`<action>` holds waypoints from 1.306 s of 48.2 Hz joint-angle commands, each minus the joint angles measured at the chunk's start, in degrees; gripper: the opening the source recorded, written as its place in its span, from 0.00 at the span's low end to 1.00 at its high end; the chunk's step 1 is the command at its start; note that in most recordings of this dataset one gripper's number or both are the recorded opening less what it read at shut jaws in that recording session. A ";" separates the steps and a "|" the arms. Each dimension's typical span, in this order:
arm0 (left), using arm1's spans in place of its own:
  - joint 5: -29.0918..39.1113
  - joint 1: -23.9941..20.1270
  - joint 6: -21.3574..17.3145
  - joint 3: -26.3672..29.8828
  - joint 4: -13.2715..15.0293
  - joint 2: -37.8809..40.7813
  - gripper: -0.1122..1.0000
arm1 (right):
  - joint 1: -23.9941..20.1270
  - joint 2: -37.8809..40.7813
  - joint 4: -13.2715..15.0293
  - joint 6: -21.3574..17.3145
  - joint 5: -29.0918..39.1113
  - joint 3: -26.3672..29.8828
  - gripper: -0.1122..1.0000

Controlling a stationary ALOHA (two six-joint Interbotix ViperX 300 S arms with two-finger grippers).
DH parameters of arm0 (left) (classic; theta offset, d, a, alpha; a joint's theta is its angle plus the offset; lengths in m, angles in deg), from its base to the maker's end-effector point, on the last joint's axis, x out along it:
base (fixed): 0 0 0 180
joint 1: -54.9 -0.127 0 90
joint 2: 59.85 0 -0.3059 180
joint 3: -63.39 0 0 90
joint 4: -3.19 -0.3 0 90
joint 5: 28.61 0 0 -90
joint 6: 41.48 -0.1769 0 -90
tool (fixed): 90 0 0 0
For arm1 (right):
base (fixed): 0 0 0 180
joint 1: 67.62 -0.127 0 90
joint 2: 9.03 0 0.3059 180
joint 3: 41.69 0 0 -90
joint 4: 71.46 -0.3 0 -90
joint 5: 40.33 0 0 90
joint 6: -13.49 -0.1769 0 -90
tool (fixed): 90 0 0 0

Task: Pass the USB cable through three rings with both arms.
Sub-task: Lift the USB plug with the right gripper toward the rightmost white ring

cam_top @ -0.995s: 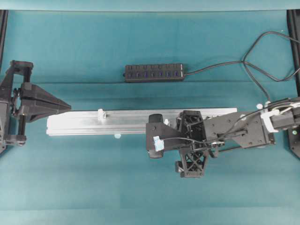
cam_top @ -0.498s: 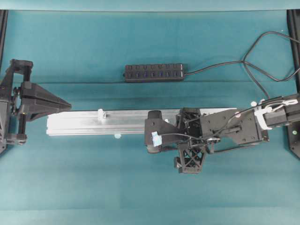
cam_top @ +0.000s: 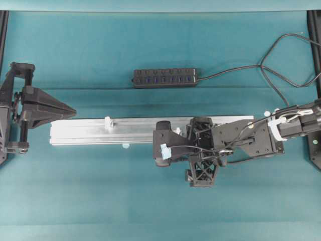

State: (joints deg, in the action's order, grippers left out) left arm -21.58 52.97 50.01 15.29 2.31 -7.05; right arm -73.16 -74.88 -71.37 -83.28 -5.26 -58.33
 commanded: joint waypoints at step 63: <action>-0.53 -0.09 -0.09 1.67 -0.09 -0.18 0.12 | 0.97 0.88 0.53 0.53 1.93 0.53 0.03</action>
State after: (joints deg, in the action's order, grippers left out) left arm -21.58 52.97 50.01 15.29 2.40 -7.32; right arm -72.89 -74.27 -71.20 -83.19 -3.51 -57.54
